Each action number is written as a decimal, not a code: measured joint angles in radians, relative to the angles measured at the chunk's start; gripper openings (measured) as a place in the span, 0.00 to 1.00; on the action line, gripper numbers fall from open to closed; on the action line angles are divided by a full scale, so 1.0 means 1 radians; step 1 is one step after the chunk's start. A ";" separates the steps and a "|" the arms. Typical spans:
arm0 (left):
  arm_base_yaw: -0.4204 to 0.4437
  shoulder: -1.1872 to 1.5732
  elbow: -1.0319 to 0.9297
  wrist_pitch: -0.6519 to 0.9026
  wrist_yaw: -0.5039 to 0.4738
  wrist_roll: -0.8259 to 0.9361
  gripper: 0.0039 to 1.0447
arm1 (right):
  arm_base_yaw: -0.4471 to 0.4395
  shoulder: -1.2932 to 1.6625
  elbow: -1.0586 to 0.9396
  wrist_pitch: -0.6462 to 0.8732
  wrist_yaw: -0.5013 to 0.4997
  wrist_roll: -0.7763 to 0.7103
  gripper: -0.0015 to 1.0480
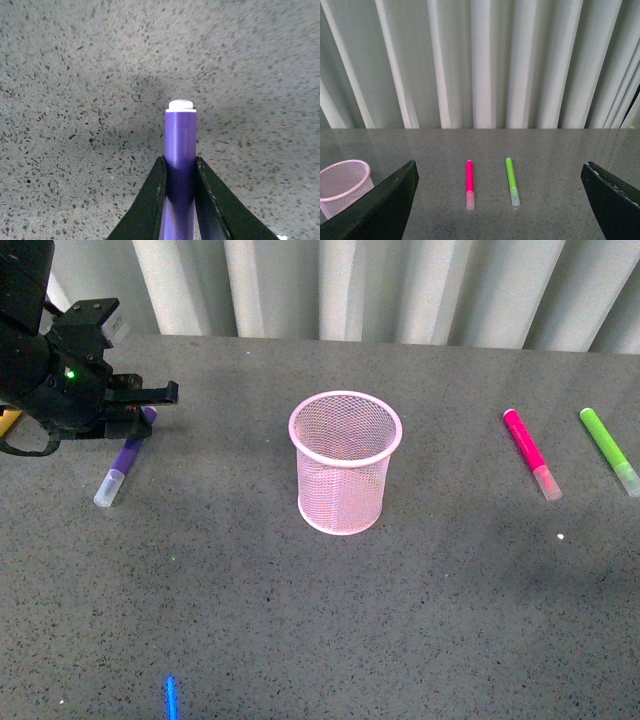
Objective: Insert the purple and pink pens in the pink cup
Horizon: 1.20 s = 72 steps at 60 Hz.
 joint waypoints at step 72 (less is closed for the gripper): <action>-0.616 -0.024 -0.369 1.304 -0.377 -0.162 0.12 | 0.000 0.000 0.000 0.000 0.002 0.000 0.93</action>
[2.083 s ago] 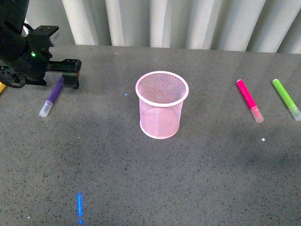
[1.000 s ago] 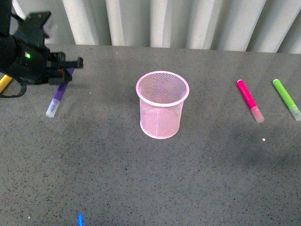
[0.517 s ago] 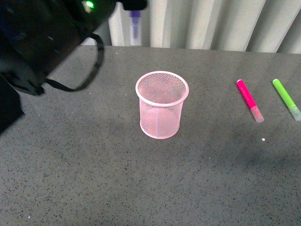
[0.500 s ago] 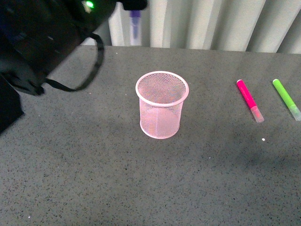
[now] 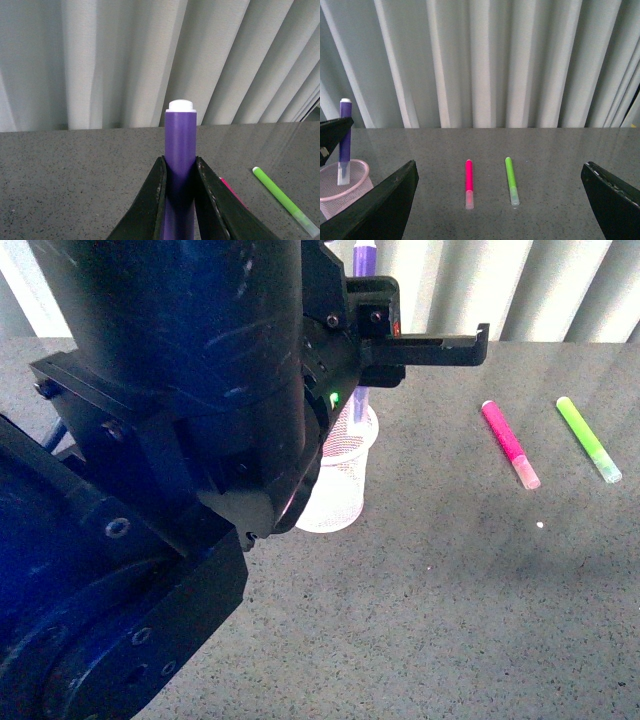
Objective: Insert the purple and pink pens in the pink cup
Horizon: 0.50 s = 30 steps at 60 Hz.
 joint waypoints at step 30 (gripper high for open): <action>0.063 0.016 0.016 -0.027 0.016 -0.023 0.12 | 0.000 0.000 0.000 0.000 -0.002 0.000 0.93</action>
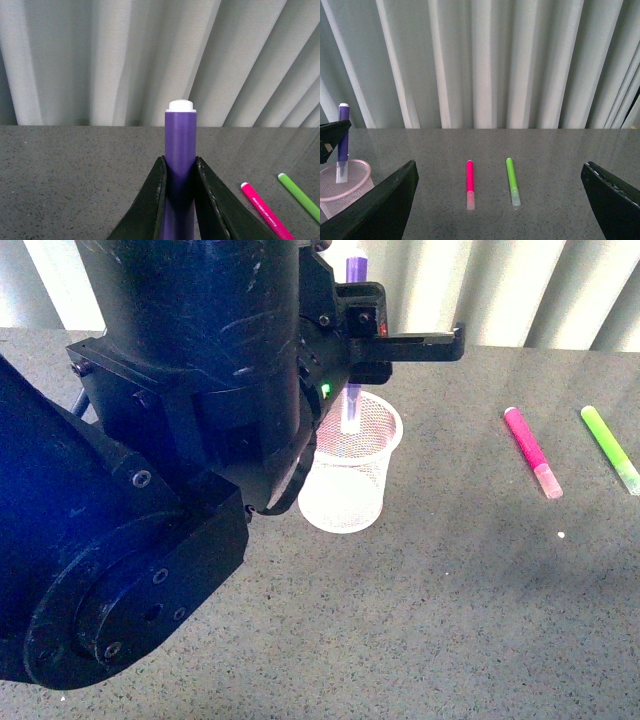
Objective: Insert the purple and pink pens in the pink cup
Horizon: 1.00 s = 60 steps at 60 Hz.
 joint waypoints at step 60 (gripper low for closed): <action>0.330 -0.633 -0.275 -0.778 0.323 0.154 0.94 | 0.000 0.000 0.000 0.000 0.000 0.000 0.93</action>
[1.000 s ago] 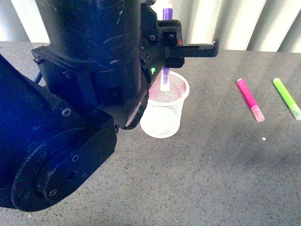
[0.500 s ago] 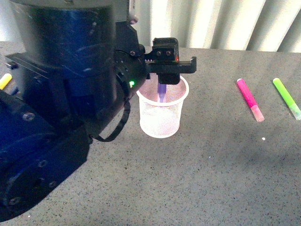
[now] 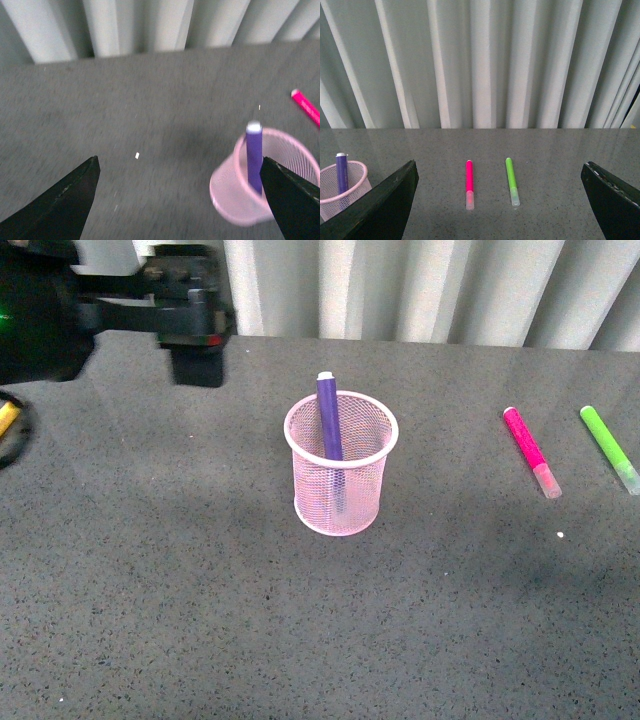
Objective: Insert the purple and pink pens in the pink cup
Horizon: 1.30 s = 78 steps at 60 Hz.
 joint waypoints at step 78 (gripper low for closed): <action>0.241 -0.969 -0.576 -0.002 -0.062 0.026 0.03 | 0.000 0.000 0.000 0.000 0.000 0.000 0.93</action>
